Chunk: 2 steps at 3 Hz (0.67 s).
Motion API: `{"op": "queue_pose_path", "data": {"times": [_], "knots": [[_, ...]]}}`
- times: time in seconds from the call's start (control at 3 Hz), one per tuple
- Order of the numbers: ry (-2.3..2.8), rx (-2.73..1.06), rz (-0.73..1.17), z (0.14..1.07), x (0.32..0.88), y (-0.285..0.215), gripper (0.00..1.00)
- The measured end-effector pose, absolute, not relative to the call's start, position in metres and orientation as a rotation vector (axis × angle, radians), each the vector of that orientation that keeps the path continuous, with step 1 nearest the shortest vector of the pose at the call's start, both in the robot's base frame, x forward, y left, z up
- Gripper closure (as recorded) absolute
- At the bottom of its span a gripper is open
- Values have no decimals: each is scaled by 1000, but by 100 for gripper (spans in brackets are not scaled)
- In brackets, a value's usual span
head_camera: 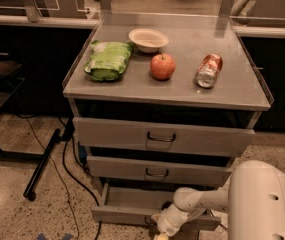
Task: Open bottom drawer
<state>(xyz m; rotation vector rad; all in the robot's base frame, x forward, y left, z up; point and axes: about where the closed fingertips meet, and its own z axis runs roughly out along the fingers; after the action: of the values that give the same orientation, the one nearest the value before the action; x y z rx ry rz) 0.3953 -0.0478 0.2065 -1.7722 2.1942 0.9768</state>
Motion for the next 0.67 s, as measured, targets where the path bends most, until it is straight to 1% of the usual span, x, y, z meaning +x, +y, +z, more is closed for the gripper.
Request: {"op": "queue_pose_path", "data": {"times": [0.33, 0.67], "knots": [[2255, -1744, 960, 198, 384, -65, 0], [2254, -1745, 959, 198, 384, -65, 0]]}}
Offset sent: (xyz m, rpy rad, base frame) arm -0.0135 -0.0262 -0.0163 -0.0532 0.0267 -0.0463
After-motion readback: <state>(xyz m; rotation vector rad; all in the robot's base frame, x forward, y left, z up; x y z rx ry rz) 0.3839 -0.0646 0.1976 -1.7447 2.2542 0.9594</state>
